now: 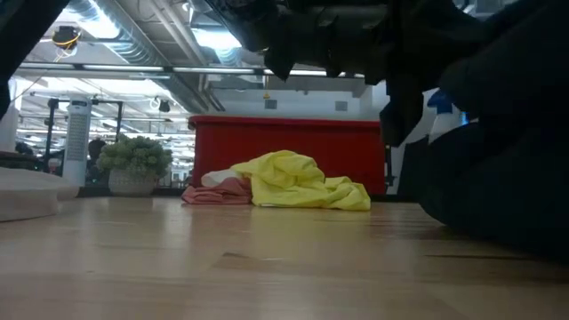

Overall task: Fold laundry
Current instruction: Stack the dark blue short on top of the black jean

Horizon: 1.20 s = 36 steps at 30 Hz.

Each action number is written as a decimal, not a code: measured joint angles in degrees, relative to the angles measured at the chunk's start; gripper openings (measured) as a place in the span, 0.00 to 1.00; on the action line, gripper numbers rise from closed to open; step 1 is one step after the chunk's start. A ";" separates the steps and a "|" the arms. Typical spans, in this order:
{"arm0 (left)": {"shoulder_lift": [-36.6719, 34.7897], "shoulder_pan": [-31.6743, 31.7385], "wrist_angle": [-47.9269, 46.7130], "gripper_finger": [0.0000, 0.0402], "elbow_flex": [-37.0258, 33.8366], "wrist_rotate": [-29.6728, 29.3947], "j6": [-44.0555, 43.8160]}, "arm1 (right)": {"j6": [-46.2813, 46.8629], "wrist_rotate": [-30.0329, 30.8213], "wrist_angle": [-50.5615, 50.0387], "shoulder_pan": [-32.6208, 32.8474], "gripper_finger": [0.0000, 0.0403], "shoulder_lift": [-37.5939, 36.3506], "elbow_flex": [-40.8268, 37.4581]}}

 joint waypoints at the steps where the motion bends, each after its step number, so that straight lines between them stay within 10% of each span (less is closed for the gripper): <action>1: 0.00 0.03 -0.13 0.00 0.00 0.02 -0.02 | 1.45 -0.82 0.00 0.92 0.48 0.93 0.00; 25: -3.79 0.23 -0.75 0.14 0.00 5.29 -1.64 | 16.27 -13.58 -5.61 6.49 0.48 15.40 -4.84; 36: -9.29 2.87 -23.15 0.27 0.04 8.18 9.29 | 16.92 -14.20 2.77 6.45 0.48 15.34 -13.35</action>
